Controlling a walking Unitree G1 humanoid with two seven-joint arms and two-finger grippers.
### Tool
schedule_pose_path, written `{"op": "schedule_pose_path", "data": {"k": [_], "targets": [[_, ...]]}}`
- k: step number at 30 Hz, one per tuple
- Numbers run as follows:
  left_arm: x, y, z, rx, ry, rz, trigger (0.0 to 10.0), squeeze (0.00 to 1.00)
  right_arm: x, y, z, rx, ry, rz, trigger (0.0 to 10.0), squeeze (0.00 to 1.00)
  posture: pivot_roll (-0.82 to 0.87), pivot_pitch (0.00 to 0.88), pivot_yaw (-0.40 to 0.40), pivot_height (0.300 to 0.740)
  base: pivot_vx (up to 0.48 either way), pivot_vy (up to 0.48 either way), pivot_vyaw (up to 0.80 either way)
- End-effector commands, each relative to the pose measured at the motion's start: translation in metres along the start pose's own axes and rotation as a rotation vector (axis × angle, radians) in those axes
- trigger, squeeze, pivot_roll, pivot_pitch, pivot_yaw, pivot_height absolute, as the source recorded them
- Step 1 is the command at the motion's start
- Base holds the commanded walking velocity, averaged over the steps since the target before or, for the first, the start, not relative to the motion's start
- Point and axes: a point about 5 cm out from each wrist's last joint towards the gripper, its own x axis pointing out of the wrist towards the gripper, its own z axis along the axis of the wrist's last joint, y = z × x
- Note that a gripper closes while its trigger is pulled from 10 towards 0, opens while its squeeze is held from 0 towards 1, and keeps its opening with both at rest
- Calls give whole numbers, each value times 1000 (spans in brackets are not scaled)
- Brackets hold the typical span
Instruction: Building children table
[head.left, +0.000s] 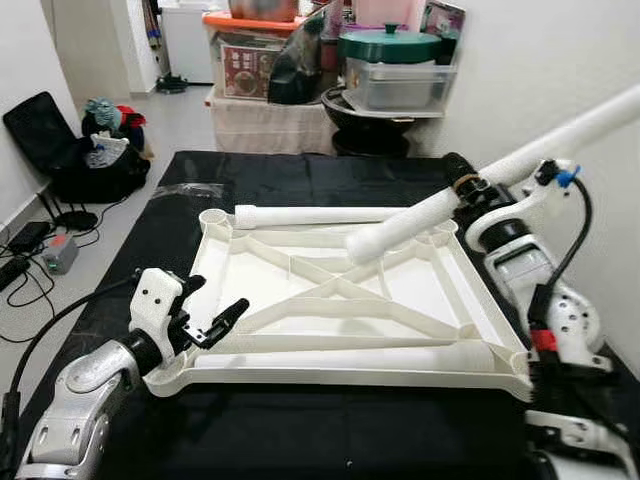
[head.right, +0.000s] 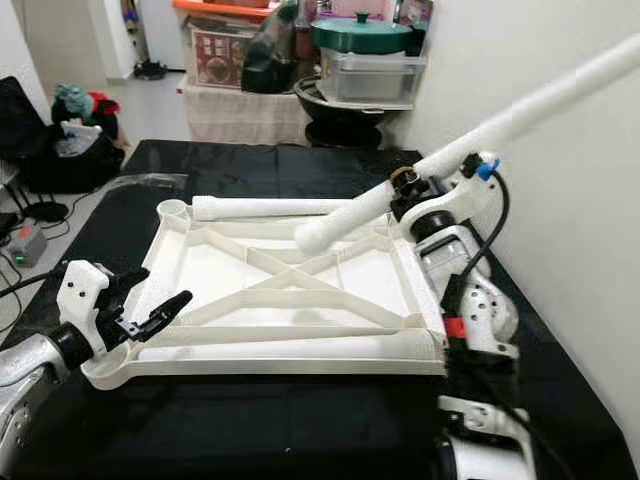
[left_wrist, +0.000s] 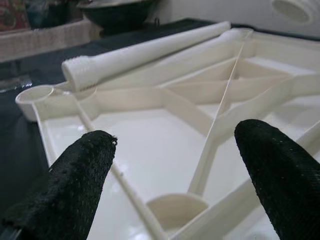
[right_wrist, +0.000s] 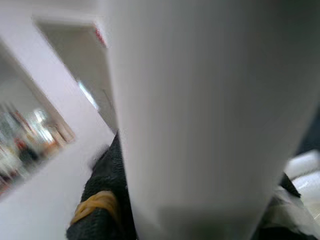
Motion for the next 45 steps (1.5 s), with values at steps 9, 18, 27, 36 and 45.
{"op": "schedule_pose_path", "data": {"k": [9,18,27,36,45], "targets": [[5,-3,-6,35,48,0,10000,0,-6,34,-36,-201,173,246,0,0,87,0,-77,740,0,0,0],[8,-4,-9,38,55,15,10000,0,-14,44,-65,-263,259,323,0,0,88,0,-76,740,0,0,0],[11,-5,-11,47,57,26,10000,0,-21,49,-92,-339,316,332,0,0,86,0,-75,740,0,0,0],[13,-6,-13,57,59,35,10000,0,-15,43,-93,-362,260,227,0,0,87,0,-76,740,0,0,0],[14,-8,-16,58,64,39,10000,0,-18,42,-107,-384,297,215,0,0,91,0,-84,740,0,0,0]]}}
